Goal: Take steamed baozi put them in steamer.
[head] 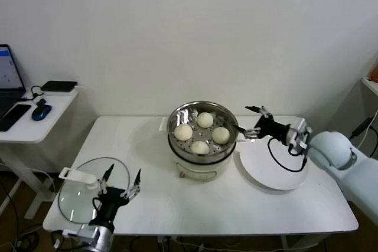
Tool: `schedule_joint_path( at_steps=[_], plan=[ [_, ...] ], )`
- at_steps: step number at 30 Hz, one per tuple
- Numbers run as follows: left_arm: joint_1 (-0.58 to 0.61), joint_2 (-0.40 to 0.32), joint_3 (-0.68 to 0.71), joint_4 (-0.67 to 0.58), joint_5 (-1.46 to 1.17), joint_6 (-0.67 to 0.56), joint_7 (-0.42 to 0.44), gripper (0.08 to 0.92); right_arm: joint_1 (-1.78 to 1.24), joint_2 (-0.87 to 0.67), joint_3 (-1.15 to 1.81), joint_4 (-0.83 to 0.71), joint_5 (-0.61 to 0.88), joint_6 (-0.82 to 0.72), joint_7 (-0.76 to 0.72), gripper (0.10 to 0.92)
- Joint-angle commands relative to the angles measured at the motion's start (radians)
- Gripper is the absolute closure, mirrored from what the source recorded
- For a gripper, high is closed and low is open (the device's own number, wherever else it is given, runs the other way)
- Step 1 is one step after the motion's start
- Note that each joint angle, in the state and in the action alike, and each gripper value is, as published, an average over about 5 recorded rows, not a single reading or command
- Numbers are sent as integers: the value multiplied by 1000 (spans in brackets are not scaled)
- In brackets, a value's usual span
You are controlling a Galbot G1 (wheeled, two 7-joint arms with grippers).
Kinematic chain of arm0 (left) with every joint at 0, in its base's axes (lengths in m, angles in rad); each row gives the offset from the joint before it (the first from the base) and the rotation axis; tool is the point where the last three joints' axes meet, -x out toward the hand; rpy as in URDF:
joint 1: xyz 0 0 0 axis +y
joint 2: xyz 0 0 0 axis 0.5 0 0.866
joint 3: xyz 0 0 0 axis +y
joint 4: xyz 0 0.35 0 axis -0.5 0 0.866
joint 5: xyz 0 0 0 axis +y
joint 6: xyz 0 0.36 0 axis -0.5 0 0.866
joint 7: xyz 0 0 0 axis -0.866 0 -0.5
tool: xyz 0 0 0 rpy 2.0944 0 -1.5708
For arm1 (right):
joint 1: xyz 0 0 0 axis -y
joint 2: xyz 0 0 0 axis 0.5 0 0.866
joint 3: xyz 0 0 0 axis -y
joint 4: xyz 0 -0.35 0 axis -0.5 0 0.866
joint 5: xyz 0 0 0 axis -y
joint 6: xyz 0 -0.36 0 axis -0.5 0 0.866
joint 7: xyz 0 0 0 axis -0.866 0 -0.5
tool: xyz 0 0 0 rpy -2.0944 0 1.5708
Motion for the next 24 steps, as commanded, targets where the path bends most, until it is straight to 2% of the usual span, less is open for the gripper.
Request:
schedule_joint_path(
  at_steps=[1,13,24],
  plan=[
    [6,-10,-4,-11,10,0,-2,177,-745,350,766,161,-174,169,114,203],
    [0,-4,-30,-7,-18,1,-6,177,-940,710,847,169,-209,332,114,203],
    [-19,-5,-37,6,-36,9,26,177,-984,802,785,164,-209,396,61,203]
  ],
)
